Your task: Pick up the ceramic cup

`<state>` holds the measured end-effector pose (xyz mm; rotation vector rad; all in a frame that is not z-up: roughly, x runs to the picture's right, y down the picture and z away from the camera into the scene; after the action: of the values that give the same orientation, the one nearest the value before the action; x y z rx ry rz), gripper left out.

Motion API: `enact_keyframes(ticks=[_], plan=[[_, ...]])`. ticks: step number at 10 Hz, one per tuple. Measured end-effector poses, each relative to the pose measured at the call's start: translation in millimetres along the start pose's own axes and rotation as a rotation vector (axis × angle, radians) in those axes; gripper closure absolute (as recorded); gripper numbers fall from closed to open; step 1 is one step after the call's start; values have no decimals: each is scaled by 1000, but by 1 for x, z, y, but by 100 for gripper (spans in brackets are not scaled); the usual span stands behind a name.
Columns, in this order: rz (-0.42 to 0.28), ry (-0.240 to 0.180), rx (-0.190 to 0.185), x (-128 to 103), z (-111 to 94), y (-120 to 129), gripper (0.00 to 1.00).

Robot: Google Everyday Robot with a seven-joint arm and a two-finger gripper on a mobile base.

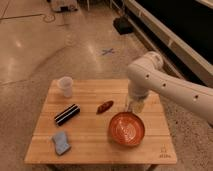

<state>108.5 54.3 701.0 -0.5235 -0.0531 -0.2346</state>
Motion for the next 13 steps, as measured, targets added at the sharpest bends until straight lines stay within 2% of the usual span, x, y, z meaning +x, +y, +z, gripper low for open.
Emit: enact_keyframes(ticks=[2,4,6,9,10,13], plan=[[-42,-7,10,-35,0,-22,35],[-69,-1,6,-55,1,-35,35],[-106,-1,9,-92,5,-53,35],[-164,7,9,-132,18,-92,35],[-173,10,8,-139,22,-99,35],[-216,19,2,-182,34,-123,35]])
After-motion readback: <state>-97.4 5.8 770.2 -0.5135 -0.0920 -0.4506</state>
